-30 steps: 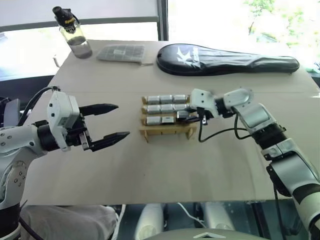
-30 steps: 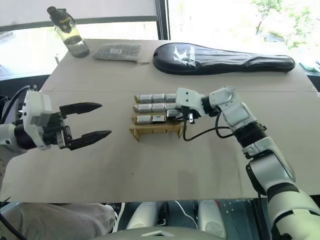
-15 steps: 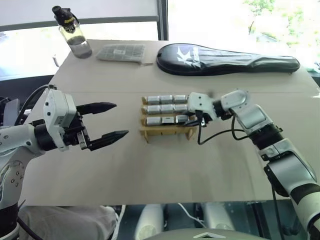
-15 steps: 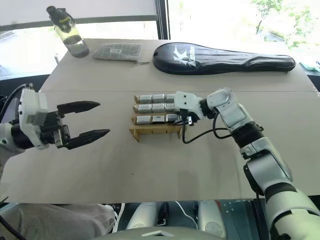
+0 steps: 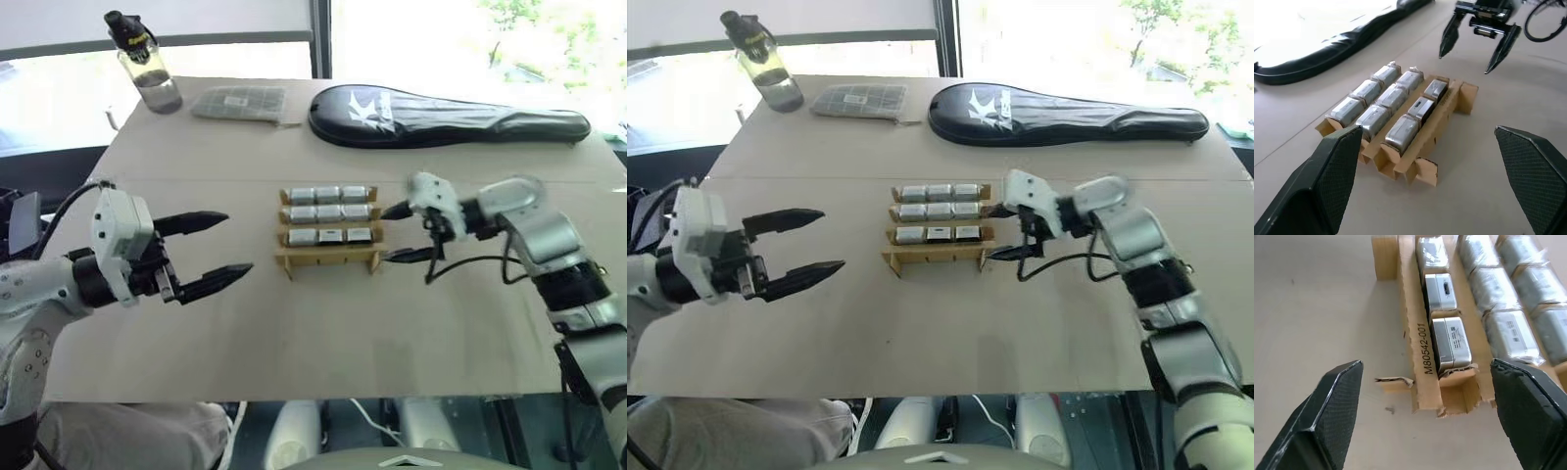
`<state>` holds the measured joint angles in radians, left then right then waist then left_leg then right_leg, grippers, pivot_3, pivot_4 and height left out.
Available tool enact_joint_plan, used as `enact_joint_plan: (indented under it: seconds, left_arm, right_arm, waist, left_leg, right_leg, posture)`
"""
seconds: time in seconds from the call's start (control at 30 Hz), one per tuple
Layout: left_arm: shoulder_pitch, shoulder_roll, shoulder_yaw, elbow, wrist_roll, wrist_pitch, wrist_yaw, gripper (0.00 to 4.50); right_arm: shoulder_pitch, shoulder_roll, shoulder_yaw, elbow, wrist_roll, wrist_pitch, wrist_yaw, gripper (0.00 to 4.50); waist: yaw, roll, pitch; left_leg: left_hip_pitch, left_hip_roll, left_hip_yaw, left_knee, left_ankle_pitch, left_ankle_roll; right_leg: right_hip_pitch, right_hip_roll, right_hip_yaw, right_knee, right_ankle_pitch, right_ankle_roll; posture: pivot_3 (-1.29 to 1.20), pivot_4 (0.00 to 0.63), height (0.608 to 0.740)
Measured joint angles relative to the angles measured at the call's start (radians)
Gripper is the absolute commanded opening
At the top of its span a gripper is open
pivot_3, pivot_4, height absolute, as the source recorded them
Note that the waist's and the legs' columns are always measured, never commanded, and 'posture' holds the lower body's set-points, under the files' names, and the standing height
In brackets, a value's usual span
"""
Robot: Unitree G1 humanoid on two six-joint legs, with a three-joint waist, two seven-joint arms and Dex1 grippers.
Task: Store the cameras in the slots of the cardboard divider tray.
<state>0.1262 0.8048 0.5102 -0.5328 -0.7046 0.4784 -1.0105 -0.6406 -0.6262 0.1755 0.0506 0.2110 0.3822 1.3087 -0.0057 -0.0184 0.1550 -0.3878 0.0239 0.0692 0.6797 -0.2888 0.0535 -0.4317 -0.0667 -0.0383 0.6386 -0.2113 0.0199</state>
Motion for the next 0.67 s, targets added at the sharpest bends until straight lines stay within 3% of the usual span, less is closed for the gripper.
enact_joint_plan:
  seconds: [0.07, 0.33, 0.53, 0.67]
  left_arm:
    - [0.106, -0.122, -0.009, -0.041, 0.023, -0.043, 0.059, 4.50]
    - [0.319, -0.285, -0.050, 0.023, 0.207, -0.199, 0.164, 4.50]
    - [0.327, -0.304, -0.105, 0.084, 0.330, -0.282, 0.230, 4.50]
    - [0.310, -0.303, -0.119, 0.093, 0.338, -0.283, 0.253, 4.50]
  right_arm:
    - [0.158, -0.057, -0.112, -0.017, 0.025, -0.009, -0.048, 4.12]
    - [0.518, -0.065, -0.385, -0.082, 0.147, -0.084, -0.147, 4.12]
    - [0.635, -0.052, -0.496, 0.022, 0.175, -0.219, -0.167, 4.12]
    - [0.658, -0.052, -0.508, 0.106, 0.173, -0.299, -0.165, 4.12]
  waist:
    - [0.004, -0.001, 0.000]
    - [0.006, -0.001, 0.000]
    - [0.018, -0.002, -0.002]
    - [0.018, -0.002, -0.002]
  left_leg:
    - [-0.002, -0.001, -0.001, 0.000, 0.000, 0.001]
    - [0.006, 0.000, 0.000, 0.000, -0.003, 0.006]
    - [0.009, 0.001, 0.001, 0.002, -0.003, 0.007]
    - [0.009, 0.002, 0.002, 0.001, -0.004, 0.007]
  right_leg:
    - [0.000, -0.001, -0.001, -0.002, 0.000, 0.000]
    - [0.005, 0.003, 0.002, 0.000, -0.003, -0.004]
    - [0.008, 0.009, 0.003, 0.000, -0.003, -0.004]
    - [0.008, 0.009, 0.005, 0.000, -0.003, -0.004]
  posture:
    - [0.00, 0.150, 0.740]
    - [0.00, 0.150, 0.740]
    - [0.00, 0.150, 0.740]
    - [0.00, 0.150, 0.740]
